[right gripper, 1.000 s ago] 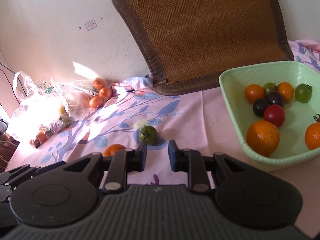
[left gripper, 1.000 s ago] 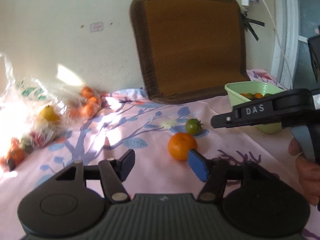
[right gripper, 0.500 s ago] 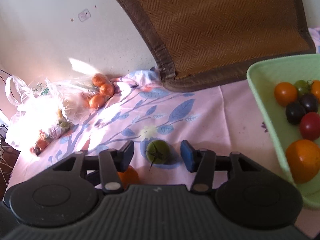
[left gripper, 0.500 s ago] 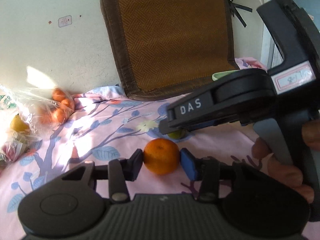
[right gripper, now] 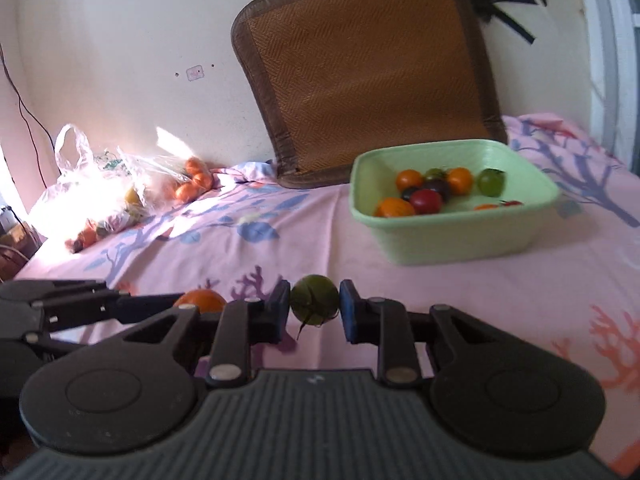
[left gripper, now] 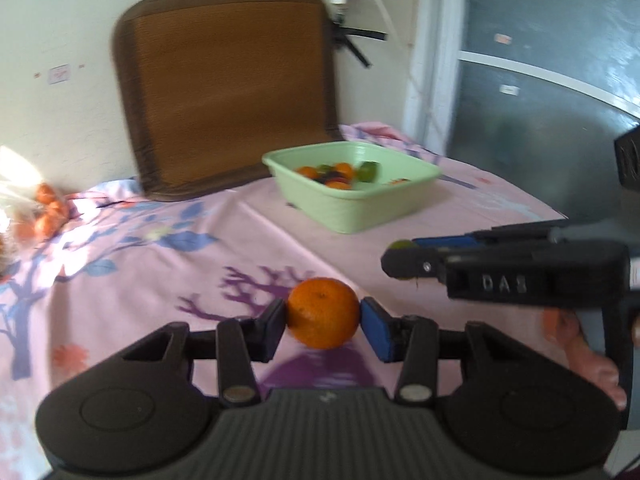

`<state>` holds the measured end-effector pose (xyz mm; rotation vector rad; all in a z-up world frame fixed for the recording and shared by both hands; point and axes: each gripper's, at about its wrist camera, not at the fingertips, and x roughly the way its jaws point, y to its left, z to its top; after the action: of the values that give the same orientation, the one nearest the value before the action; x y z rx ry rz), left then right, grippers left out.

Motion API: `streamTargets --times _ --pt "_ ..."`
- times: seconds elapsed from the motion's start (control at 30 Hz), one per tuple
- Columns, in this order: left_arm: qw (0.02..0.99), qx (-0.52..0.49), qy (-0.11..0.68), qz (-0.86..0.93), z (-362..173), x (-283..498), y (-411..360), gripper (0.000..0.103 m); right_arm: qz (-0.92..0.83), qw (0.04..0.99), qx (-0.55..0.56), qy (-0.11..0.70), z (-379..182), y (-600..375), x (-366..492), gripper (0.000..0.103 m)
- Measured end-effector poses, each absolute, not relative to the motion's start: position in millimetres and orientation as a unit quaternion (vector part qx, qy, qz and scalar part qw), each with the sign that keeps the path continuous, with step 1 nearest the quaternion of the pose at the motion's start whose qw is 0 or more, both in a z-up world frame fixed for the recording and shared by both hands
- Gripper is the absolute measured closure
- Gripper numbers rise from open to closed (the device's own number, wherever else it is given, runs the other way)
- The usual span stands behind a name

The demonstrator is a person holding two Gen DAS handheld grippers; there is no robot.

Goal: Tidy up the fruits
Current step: 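Carry the orange and green tomato into the green bowl and open both tools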

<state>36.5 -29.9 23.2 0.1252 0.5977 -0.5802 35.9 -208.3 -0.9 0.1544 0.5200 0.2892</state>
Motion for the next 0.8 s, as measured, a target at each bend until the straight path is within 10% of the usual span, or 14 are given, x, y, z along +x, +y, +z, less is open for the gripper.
streamTargets --times 0.8 --pt "0.905 0.097 0.309 -0.274 11.4 12.1 -70.4 0.051 0.094 0.967 0.031 0.235 -33.3 -239.7 -31.2 0.055"
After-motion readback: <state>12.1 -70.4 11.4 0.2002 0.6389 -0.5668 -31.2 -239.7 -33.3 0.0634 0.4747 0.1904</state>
